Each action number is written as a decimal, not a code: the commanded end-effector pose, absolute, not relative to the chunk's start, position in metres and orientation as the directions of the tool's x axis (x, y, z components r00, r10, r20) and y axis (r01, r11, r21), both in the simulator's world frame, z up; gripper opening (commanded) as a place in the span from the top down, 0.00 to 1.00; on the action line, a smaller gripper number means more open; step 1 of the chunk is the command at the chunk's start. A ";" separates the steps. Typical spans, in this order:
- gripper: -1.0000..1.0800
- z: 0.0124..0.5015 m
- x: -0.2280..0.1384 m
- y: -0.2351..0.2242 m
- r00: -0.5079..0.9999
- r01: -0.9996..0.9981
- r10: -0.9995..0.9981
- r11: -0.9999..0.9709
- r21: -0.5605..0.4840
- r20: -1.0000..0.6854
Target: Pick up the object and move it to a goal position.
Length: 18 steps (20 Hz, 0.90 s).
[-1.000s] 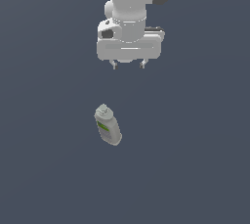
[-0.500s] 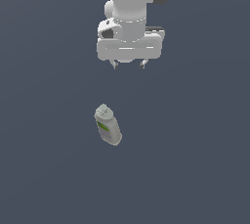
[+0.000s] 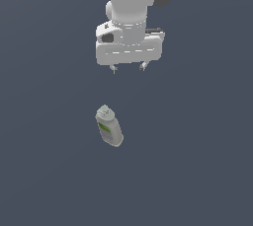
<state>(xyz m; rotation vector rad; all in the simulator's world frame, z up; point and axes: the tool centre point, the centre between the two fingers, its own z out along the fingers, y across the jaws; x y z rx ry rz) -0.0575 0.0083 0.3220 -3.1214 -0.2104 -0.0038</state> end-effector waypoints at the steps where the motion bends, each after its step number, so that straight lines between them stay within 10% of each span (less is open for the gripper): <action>1: 0.04 0.321 -0.052 0.006 0.985 0.173 0.173 -0.985 -0.012 0.004; 18: 0.04 0.309 -0.003 -0.022 0.850 0.527 0.527 -0.850 -0.004 0.004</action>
